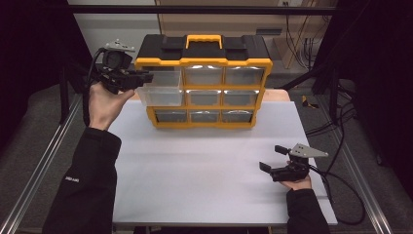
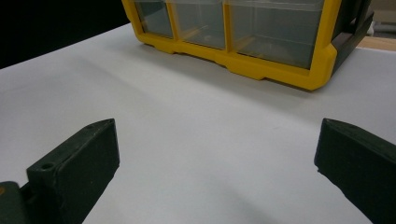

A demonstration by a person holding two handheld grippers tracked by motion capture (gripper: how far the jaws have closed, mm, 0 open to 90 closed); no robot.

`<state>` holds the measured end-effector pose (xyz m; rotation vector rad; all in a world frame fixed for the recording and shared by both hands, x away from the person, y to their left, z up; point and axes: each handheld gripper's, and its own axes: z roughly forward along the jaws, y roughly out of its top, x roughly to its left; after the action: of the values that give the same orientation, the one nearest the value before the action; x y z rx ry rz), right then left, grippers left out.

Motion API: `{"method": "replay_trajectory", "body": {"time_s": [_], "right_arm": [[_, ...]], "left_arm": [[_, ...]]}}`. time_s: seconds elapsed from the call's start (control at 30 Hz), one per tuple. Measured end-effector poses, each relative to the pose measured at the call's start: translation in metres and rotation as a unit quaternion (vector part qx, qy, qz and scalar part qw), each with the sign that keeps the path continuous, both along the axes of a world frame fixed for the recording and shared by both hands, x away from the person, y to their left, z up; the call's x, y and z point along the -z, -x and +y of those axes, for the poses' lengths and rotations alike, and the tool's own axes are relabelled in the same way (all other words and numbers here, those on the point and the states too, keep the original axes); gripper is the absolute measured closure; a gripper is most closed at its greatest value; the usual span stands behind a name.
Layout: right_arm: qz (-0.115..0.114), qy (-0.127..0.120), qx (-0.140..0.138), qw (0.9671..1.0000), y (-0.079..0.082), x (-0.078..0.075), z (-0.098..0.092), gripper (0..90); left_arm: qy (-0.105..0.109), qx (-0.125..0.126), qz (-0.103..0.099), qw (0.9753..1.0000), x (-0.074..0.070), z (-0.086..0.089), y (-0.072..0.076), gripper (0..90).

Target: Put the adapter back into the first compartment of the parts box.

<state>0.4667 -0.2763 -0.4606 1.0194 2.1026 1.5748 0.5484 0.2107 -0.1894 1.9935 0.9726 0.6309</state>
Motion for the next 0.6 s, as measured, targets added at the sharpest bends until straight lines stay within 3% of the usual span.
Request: {"method": "replay_trajectory", "body": {"time_s": [0.23,0.27,0.53,0.57,0.6], "right_arm": [[0.000,0.000,-0.001,1.0000,0.000,0.000,0.000,0.5],[0.000,0.000,0.000,1.0000,0.000,0.000,0.000,0.5],[0.000,-0.001,0.000,1.0000,0.000,0.000,0.000,0.5],[0.000,-0.001,-0.001,1.0000,0.000,0.000,0.000,0.5],[0.000,0.000,0.000,1.0000,0.000,0.000,0.000,0.5]], "left_arm": [[-0.001,-0.006,0.013,0.9999,0.003,0.000,-0.006,75.4],[-0.004,-0.006,0.006,1.0000,0.003,0.000,-0.007,75.4],[-0.001,-0.006,0.017,0.9998,0.007,0.001,-0.011,75.4],[-0.006,-0.006,0.011,0.9999,0.008,0.001,-0.012,75.4],[-0.002,-0.005,0.019,0.9998,0.009,0.000,-0.012,75.4]]}}
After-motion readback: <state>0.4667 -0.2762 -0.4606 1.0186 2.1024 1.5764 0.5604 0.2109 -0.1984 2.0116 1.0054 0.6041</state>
